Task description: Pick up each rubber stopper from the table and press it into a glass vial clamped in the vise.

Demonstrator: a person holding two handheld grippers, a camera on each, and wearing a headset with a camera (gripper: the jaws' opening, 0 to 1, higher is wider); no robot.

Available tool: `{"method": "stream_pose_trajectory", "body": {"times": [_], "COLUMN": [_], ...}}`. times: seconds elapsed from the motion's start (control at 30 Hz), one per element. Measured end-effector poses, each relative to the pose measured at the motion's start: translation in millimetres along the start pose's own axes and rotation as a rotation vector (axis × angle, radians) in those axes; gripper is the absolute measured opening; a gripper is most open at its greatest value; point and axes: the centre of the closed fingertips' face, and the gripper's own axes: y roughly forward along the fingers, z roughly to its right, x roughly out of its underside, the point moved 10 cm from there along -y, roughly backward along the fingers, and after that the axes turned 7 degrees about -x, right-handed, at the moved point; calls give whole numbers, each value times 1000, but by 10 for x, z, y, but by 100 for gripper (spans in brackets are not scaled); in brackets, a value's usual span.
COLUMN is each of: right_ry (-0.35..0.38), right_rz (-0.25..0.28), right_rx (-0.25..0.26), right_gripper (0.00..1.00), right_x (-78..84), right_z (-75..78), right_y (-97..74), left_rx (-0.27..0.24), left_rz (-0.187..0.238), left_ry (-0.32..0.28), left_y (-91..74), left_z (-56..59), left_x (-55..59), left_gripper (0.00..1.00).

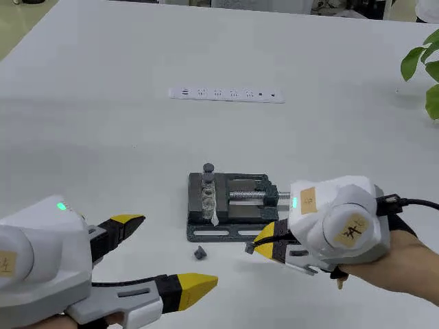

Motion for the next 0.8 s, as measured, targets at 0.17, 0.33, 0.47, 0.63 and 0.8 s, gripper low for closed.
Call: {"method": "stream_pose_trajectory", "body": {"times": [0.17, 0.33, 0.47, 0.63, 0.8], "right_ry": [-125, -287, -455, -603, -693], "right_rz": [40, 78, 67, 37, 57], "right_rx": [59, 113, 156, 185, 197], "right_gripper": [0, 0, 0, 0, 0], "right_x": [-195, -450, -638, -743, -797], "right_z": [71, 67, 40, 9, -38], "right_y": [-225, -456, -604, -655, -657], "left_rx": [68, 181, 233, 269, 291], "left_rz": [0, 23, 63, 89, 95], "left_ry": [-24, -56, -99, -112, -110], "left_y": [53, 101, 125, 139, 138], "left_z": [44, 99, 117, 117, 134], "left_x": [-132, -294, -444, -536, -549], "left_gripper": [74, 60, 49, 41, 32]}}
